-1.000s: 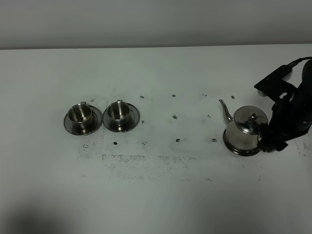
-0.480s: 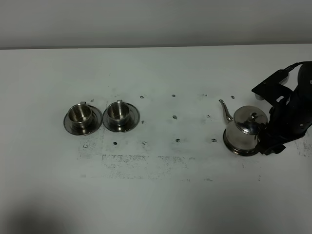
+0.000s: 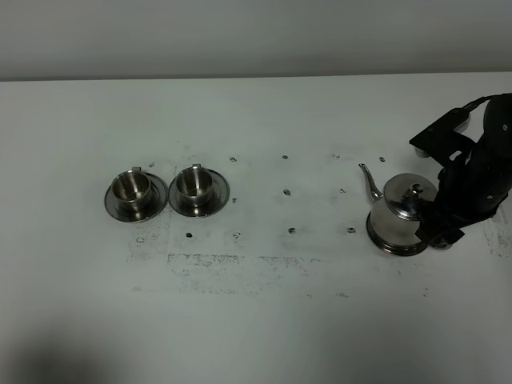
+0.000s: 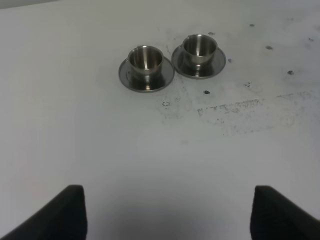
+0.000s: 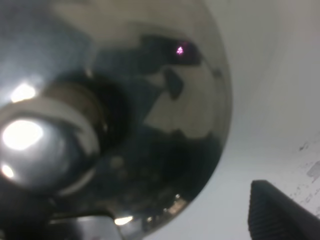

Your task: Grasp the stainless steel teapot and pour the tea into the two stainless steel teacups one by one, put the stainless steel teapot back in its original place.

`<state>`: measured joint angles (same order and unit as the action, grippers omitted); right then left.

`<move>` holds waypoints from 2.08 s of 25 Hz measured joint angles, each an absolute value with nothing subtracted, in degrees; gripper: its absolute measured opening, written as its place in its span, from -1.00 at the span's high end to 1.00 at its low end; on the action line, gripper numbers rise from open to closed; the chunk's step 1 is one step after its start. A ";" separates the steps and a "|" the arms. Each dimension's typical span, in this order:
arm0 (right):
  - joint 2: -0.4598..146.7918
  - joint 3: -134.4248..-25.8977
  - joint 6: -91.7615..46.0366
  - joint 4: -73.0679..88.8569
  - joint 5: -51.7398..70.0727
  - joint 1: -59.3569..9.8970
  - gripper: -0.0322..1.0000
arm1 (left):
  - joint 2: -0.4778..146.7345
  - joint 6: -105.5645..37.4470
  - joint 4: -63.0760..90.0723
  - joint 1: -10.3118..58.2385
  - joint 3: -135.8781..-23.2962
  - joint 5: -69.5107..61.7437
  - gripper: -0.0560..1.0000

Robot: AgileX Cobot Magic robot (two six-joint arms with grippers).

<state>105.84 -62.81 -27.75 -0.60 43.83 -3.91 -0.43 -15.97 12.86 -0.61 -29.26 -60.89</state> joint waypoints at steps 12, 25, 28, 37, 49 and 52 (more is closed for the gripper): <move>106.12 -62.81 -27.91 -0.60 43.72 -3.91 -0.04 | -0.43 -15.97 12.86 -0.61 -29.26 -60.89 -0.33; 106.23 -62.81 -28.37 1.02 45.04 -3.91 0.61 | -0.43 -15.83 12.86 -0.61 -29.26 -60.89 -0.33; 106.23 -62.81 -28.76 1.44 45.18 -3.91 0.61 | -0.43 -15.83 12.86 -0.61 -29.26 -60.89 -0.33; 106.23 -63.42 -28.80 2.25 46.20 -3.91 0.61 | -0.43 -15.83 12.86 -0.61 -29.26 -60.89 -0.33; 103.77 -63.90 -28.92 1.57 47.01 -3.91 0.61 | -0.43 -15.87 12.86 -0.61 -29.26 -60.89 -0.33; 103.77 -64.72 -29.78 0.94 47.08 -3.91 0.61 | -0.43 -15.87 12.86 -0.61 -29.26 -60.89 -0.33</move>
<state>103.77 -64.72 -29.78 0.94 47.08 -3.91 -0.43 -15.87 12.86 -0.61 -29.26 -60.89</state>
